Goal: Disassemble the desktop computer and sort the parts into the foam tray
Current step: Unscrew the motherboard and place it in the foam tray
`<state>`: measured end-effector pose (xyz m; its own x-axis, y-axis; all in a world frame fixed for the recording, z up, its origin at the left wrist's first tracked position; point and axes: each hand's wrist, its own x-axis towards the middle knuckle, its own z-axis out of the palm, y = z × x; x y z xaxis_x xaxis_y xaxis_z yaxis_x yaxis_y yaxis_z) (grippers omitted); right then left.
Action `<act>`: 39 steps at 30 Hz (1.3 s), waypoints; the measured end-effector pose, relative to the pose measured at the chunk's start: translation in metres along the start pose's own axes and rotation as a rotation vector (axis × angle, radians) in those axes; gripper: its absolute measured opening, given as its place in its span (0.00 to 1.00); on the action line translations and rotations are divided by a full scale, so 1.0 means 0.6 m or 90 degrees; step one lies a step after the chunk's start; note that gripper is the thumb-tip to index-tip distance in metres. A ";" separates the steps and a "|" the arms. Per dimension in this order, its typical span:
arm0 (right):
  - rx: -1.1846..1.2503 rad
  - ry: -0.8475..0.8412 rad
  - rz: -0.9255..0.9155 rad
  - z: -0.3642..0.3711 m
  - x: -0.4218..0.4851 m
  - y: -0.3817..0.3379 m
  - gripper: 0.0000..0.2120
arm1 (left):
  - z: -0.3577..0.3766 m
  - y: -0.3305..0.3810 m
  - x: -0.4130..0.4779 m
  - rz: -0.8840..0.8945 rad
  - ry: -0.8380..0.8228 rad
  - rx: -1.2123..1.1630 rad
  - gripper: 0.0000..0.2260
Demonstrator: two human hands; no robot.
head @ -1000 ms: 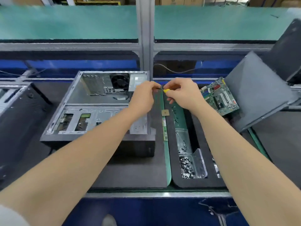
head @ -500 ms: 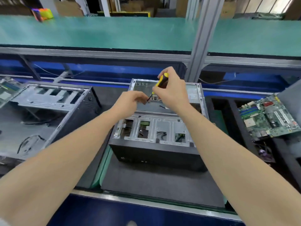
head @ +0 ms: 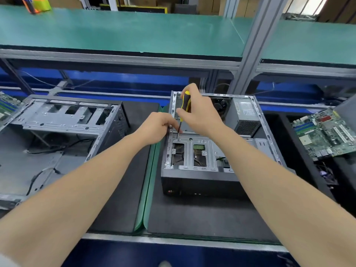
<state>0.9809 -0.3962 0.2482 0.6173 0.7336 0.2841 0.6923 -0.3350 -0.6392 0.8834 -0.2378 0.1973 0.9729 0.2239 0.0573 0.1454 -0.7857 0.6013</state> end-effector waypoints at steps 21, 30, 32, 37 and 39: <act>-0.035 -0.043 -0.008 0.020 0.003 -0.010 0.15 | -0.006 -0.025 0.008 0.073 -0.008 -0.011 0.24; -0.068 -0.084 -0.039 0.012 0.003 -0.015 0.16 | -0.014 -0.020 0.019 0.084 -0.034 -0.028 0.22; -0.093 -0.061 -0.041 0.016 0.003 -0.019 0.17 | -0.016 -0.018 0.020 0.087 -0.043 -0.018 0.22; -0.118 -0.094 -0.049 0.015 0.004 -0.032 0.19 | -0.015 -0.019 0.023 0.101 -0.055 0.010 0.21; -0.118 -0.138 -0.026 0.003 0.008 -0.032 0.18 | -0.014 -0.024 0.025 0.108 -0.063 0.002 0.21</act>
<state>0.9697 -0.3852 0.2604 0.5074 0.8511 0.1346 0.7833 -0.3905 -0.4836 0.8945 -0.2182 0.1964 0.9965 0.0306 0.0783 -0.0213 -0.8088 0.5877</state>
